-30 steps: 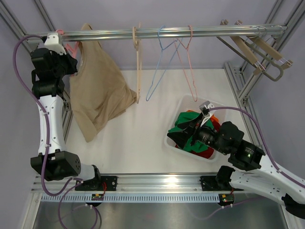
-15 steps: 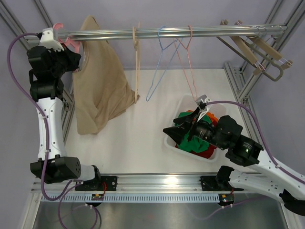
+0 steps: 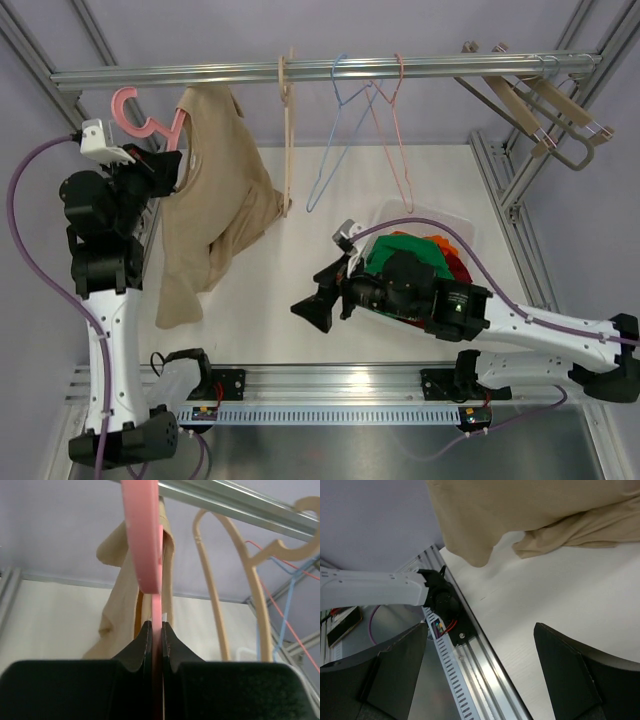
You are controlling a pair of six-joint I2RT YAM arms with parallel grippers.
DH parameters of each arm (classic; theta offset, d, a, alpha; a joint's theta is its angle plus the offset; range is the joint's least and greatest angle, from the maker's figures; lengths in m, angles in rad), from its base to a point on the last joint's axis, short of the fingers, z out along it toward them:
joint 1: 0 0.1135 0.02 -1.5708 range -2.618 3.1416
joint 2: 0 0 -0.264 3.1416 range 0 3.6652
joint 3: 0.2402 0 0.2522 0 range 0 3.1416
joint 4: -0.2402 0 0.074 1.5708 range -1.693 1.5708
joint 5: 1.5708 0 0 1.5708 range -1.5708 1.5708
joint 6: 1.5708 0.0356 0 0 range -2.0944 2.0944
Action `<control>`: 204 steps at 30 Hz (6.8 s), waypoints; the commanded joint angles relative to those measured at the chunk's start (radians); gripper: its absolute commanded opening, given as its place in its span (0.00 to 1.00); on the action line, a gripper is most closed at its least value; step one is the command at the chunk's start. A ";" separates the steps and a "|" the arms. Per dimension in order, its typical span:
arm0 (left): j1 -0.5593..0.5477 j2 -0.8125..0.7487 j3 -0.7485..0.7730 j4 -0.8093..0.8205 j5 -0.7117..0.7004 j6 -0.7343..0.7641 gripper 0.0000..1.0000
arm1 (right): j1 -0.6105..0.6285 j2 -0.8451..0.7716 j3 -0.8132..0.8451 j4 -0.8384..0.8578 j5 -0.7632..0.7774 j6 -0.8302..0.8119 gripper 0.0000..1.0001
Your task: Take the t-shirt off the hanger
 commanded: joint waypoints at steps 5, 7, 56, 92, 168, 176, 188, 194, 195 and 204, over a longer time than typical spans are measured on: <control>-0.014 -0.322 -0.195 0.143 -0.018 -0.320 0.00 | 0.213 0.258 0.212 0.143 0.155 -0.086 0.99; -0.015 -0.385 -0.221 0.143 -0.029 -0.374 0.00 | 0.258 0.314 0.252 0.160 0.181 -0.096 0.99; -0.017 -0.401 0.233 0.162 -0.018 -0.646 0.00 | 0.741 0.335 0.116 -0.160 0.480 -0.011 0.00; -0.221 -0.686 0.222 -0.009 0.152 -0.587 0.00 | 0.201 0.367 0.479 0.433 -0.107 -0.532 0.92; -0.338 -0.755 0.072 -0.684 -0.051 -0.238 0.00 | -0.388 0.120 0.758 0.144 0.516 -0.773 0.00; -0.338 -0.744 0.064 -0.681 -0.122 -0.219 0.00 | -0.389 -0.295 0.015 0.310 0.704 -0.371 0.00; -0.338 -0.711 0.040 -0.645 -0.180 -0.186 0.00 | -0.389 -0.417 -0.441 -0.091 0.901 0.354 0.00; -0.338 -0.663 -0.014 -0.573 -0.243 -0.141 0.00 | -0.389 -0.294 -0.502 -0.242 0.832 0.635 0.00; -0.338 -0.651 -0.019 -0.566 -0.251 -0.133 0.00 | -0.389 -0.303 -0.516 -0.256 0.812 0.679 0.00; -0.338 -0.498 -0.036 -0.451 -0.263 -0.069 0.00 | -0.389 -0.646 -0.586 -0.458 0.682 0.740 0.03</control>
